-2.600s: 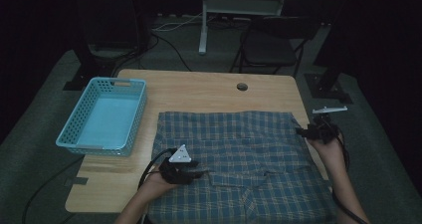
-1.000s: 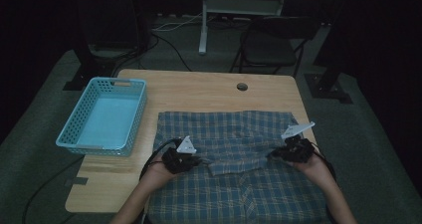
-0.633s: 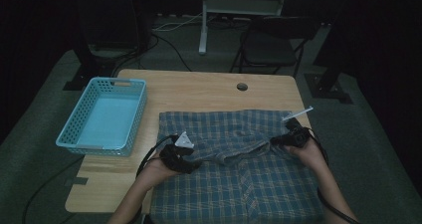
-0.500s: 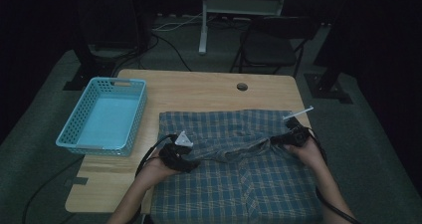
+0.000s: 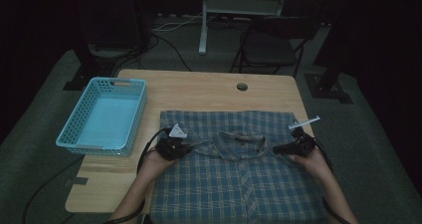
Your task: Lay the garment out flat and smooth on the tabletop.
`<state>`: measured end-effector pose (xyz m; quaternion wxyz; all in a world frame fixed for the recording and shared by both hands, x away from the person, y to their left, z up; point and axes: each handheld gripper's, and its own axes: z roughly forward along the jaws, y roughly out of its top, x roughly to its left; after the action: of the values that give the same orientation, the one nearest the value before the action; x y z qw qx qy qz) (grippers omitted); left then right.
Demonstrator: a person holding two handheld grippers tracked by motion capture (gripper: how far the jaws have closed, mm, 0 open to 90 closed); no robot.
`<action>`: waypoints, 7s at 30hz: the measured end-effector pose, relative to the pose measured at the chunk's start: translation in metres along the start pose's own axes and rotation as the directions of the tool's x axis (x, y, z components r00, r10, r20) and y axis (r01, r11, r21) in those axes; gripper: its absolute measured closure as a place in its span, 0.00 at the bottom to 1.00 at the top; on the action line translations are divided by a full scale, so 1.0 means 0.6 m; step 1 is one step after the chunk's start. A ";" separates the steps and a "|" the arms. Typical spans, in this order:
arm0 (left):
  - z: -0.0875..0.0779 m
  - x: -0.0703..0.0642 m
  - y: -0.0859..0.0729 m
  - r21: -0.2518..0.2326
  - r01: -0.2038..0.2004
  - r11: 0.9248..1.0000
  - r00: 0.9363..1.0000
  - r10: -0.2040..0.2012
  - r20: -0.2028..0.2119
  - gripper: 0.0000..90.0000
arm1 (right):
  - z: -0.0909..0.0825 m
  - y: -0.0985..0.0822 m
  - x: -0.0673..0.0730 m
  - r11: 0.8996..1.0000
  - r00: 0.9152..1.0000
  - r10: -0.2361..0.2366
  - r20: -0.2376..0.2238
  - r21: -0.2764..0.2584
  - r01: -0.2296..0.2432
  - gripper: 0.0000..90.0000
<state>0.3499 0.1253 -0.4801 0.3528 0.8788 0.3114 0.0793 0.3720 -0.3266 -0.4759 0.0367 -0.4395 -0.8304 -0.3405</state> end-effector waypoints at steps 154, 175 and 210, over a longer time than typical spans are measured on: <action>-0.029 -0.130 -0.084 -0.084 -0.022 0.996 0.991 0.010 -0.135 0.34 | 0.094 0.180 -0.026 0.981 0.899 0.095 0.427 -0.192 -0.013 0.46; -0.030 -0.130 -0.085 -0.085 -0.015 0.996 0.991 0.004 -0.135 0.34 | 0.080 0.181 -0.062 0.993 0.880 0.076 0.470 -0.113 -0.025 0.88; -0.030 -0.130 -0.085 -0.084 -0.016 0.996 0.991 0.004 -0.136 0.34 | -0.202 0.028 -0.176 0.881 0.670 0.440 0.598 -0.430 -0.196 0.93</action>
<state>0.2565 0.1168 -0.4945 0.3675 0.8571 0.3265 0.1538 0.4206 -0.4668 -0.4122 -0.2838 -0.6723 -0.6247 -0.2776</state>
